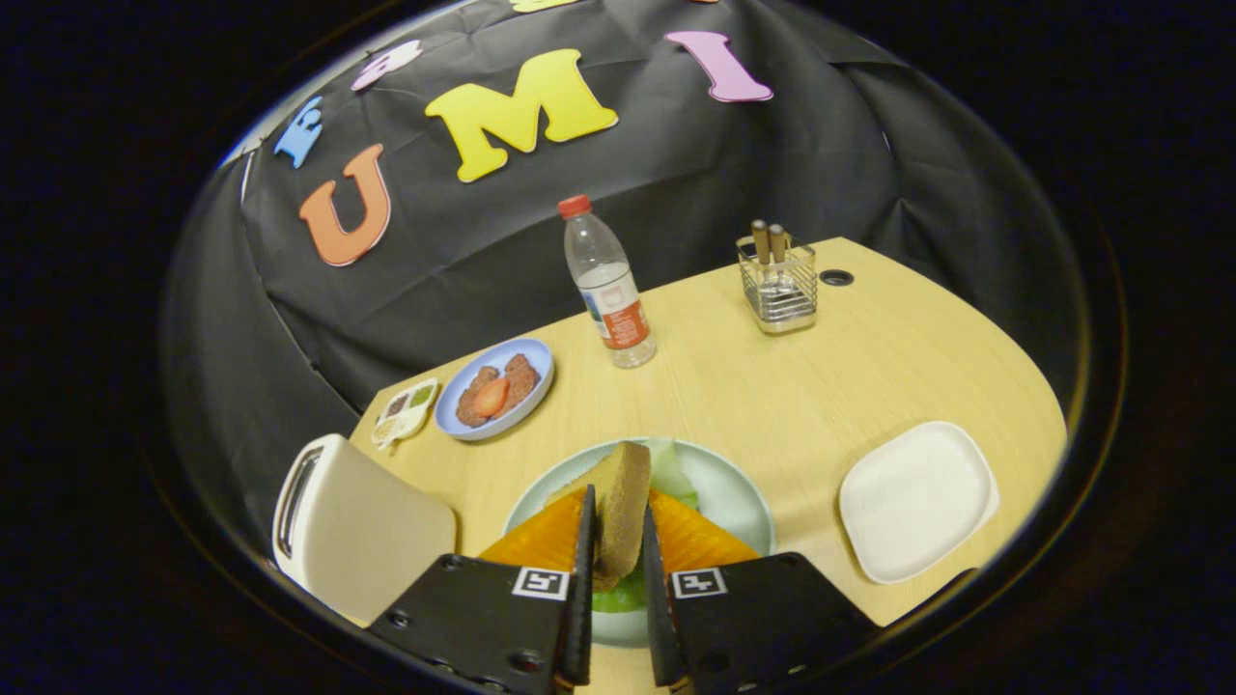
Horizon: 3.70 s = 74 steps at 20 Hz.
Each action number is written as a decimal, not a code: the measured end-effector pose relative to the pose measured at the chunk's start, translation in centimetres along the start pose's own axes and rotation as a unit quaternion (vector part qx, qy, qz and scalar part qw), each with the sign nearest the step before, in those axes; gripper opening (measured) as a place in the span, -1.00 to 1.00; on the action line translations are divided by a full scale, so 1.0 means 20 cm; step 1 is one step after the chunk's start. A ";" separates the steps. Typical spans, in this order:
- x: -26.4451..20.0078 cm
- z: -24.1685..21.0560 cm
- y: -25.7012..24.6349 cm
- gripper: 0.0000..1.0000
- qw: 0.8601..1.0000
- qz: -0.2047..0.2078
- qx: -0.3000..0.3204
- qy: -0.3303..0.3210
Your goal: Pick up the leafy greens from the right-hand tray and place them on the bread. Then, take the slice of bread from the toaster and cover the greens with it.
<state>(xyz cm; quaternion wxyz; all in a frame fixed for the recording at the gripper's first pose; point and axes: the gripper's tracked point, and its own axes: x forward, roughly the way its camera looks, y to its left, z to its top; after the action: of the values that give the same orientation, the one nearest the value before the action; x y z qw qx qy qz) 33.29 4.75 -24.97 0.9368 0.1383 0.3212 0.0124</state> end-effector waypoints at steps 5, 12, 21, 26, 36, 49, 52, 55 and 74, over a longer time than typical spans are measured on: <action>0.03 -0.02 -0.07 -0.34 0.999 -0.018 -0.038 -0.010; 0.09 -0.09 -0.18 -0.04 0.999 -0.036 -0.033 0.002; -0.10 -0.03 -0.14 0.37 0.996 -0.048 -0.054 -0.045; -0.43 0.02 -0.03 0.48 0.991 -0.050 -0.072 -0.100; -1.24 -0.01 0.21 0.75 0.959 -0.051 -0.108 -0.257; -1.91 -0.16 0.29 0.91 0.924 -0.061 -0.133 -0.353; -2.03 -0.17 0.33 0.91 0.918 -0.055 -0.150 -0.363; -2.13 -0.17 0.34 0.91 0.913 -0.056 -0.155 -0.372; -2.15 -0.27 0.35 0.91 0.922 -0.011 -0.169 -0.347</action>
<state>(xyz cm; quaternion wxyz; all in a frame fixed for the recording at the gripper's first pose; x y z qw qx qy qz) -3.65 8.01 -1.55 0.9991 -0.0301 -0.0298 0.0074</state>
